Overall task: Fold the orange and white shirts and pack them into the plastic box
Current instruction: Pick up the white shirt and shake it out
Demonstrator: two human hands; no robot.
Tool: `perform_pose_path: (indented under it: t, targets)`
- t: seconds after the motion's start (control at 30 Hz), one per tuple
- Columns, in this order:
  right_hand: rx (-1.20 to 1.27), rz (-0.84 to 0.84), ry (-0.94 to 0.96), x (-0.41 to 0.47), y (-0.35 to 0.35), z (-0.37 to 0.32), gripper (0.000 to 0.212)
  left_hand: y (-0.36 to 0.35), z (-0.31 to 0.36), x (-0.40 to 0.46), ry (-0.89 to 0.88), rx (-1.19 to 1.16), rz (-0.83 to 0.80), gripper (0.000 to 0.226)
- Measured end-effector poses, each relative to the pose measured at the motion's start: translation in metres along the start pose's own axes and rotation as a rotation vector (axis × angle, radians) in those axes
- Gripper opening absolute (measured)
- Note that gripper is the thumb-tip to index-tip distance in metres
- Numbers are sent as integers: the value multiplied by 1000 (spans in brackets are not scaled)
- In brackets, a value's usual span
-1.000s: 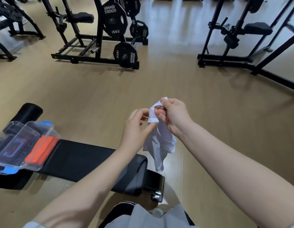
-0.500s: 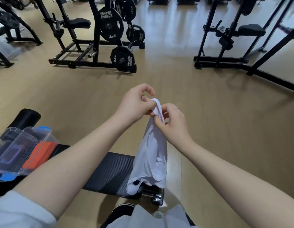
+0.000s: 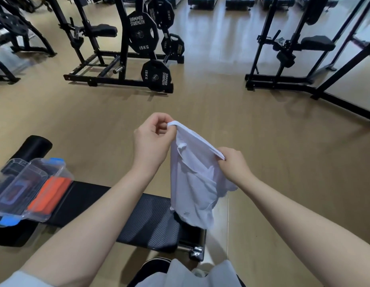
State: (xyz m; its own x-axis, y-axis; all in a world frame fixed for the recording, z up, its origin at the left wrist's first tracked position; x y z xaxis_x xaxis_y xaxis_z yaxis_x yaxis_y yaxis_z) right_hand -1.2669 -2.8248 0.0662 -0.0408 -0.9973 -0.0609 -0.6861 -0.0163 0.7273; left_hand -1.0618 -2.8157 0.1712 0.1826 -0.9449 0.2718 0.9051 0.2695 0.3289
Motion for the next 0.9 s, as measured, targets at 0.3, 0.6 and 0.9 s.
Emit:
perform_pose_path:
  t: [0.3, 0.6, 0.9]
  targets:
    - [546, -151, -201, 9, -17, -20, 22, -35, -73, -23, 148, 250, -317, 44]
    - [957, -268, -499, 20, -9, -32, 22, -72, -43, -64, 86, -44, -605, 44]
    - [1271, -273, -499, 13, -1, -39, 33, -80, -49, -57, 107, -64, -405, 28]
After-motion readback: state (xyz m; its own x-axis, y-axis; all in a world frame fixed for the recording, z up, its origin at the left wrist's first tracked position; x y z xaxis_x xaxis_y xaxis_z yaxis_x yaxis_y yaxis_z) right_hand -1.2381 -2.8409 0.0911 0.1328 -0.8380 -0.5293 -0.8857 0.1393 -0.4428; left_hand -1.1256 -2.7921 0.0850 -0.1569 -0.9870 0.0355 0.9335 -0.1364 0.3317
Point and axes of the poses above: each hand's wrist, its own x-axis towards the middle knuckle, its own y-axis out of the back of the hand, z = x × y, the point moved 8 cm from there along x, towards the middle knuckle, and after that the axes turned 4 degrees about x, right-handed, at the moved point
